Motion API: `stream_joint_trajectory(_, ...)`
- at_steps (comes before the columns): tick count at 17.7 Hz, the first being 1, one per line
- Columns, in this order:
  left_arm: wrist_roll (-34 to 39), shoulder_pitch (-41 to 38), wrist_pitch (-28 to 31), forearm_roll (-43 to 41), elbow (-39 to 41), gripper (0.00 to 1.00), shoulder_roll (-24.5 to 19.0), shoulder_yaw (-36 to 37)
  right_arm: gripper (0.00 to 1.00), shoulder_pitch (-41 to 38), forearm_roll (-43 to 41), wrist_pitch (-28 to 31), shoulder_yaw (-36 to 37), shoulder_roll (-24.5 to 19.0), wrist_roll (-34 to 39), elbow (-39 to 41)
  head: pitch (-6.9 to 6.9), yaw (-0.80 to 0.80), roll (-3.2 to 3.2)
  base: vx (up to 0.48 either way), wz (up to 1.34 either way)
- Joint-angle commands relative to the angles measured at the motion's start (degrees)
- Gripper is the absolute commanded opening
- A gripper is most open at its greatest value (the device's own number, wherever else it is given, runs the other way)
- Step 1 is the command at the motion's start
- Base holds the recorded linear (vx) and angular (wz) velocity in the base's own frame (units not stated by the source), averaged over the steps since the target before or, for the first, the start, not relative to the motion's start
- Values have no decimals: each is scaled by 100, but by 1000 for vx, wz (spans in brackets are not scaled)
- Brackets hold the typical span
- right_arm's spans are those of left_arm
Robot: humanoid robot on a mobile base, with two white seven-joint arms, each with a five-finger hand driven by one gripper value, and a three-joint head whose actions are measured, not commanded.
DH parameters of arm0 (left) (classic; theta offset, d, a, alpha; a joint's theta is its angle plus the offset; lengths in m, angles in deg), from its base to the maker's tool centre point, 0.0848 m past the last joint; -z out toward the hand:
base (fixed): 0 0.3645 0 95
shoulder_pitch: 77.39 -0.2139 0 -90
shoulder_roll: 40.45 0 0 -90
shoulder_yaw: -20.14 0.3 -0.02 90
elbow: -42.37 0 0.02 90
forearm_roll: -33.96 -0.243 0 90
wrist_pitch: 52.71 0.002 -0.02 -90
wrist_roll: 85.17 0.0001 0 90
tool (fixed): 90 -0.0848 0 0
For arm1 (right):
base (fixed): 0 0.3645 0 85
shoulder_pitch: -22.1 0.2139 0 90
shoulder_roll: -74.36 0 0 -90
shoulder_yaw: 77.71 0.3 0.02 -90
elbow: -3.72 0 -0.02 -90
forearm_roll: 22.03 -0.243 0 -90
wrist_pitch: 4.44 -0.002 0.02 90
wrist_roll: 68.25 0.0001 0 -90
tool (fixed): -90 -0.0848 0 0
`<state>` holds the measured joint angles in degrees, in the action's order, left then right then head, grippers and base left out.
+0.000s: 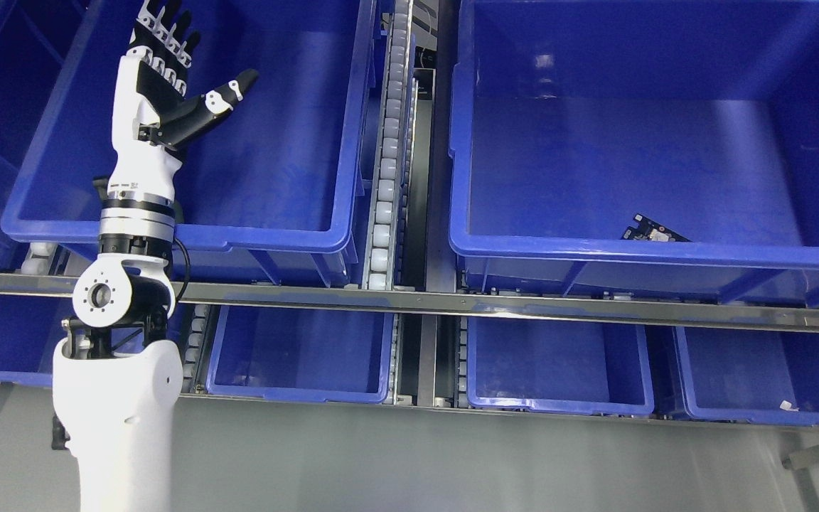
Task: Move yellow foam block to right shelf middle
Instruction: 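Withdraw the open left hand from the bin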
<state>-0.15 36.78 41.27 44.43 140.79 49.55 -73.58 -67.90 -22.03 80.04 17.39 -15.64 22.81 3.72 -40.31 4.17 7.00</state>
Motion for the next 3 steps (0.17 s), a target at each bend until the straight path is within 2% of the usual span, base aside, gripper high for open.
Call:
stream_joint_trajectory(1, 14, 25, 15, -1, 10, 100, -100, -23, 100, 9, 0, -2, 0, 100, -1, 100, 0, 0, 0, 0, 0)
stream_joint_trajectory(3, 14, 34, 23, -1, 19, 100, -100, -23, 100, 9, -9, -2, 0, 100, -1, 100, 0, 0, 0, 0, 0)
